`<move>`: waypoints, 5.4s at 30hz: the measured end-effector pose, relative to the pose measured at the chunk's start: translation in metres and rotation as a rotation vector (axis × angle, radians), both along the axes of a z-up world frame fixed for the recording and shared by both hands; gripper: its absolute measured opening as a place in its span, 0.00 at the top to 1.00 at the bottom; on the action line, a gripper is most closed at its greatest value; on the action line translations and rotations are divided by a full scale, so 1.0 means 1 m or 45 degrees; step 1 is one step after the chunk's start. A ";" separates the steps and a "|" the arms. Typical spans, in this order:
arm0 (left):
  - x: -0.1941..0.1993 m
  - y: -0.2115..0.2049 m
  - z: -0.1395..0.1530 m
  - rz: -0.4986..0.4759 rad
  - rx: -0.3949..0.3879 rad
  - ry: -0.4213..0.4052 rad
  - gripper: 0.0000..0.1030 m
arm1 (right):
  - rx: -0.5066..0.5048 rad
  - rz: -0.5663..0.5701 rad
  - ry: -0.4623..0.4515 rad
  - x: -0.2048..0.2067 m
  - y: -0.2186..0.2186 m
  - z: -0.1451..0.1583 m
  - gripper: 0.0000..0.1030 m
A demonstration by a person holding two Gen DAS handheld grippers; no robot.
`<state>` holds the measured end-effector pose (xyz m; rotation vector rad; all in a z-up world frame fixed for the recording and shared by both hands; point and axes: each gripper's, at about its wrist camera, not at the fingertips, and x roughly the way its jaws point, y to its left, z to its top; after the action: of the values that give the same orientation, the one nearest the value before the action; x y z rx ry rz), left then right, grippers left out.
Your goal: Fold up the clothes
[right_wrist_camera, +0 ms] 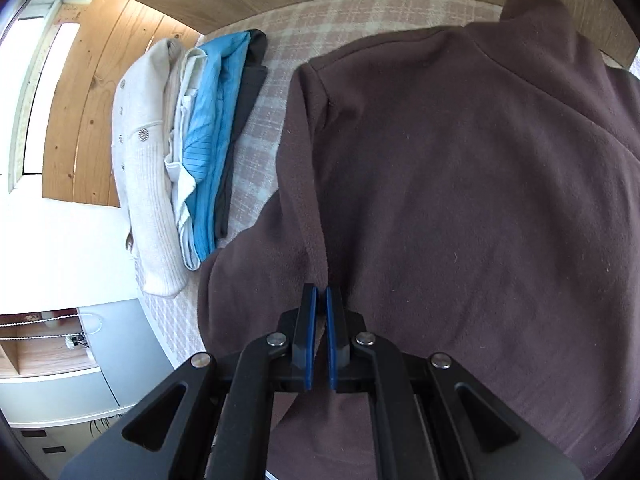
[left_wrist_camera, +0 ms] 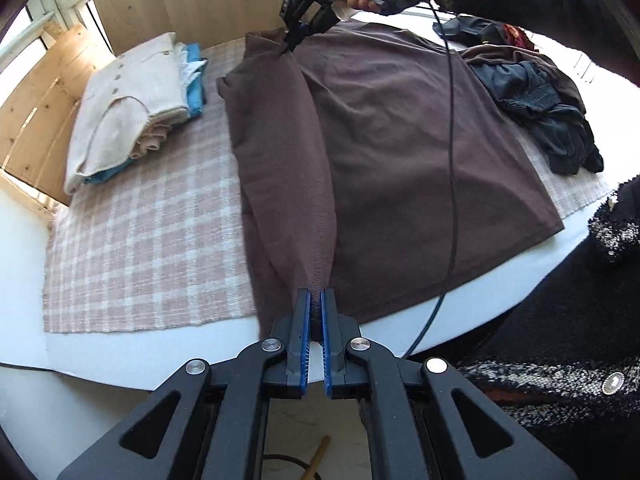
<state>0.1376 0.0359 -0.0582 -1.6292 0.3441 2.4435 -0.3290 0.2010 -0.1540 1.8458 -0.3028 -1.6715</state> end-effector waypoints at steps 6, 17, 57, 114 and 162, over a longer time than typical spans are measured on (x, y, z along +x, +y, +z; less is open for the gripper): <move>0.015 0.000 0.015 0.102 0.118 -0.008 0.79 | 0.149 0.111 0.072 0.004 0.004 0.000 0.95; 0.038 -0.037 -0.039 0.433 0.359 -0.136 0.69 | 0.416 0.347 0.344 0.026 0.004 0.045 0.89; -0.299 -0.074 -0.101 0.250 0.276 -0.020 0.94 | 0.005 0.163 0.126 -0.080 -0.081 0.004 0.91; -0.292 0.004 -0.097 -0.089 0.004 0.128 0.67 | 0.789 0.463 0.858 -0.029 0.028 0.027 0.93; 0.012 -0.069 -0.117 0.522 0.437 -0.107 0.89 | 0.454 1.816 0.671 0.105 -0.256 0.021 0.50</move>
<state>0.1492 -0.0329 -0.1753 -1.7704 -0.4426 2.5077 -0.2242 -0.0546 -0.1334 1.1160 1.2912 -1.0304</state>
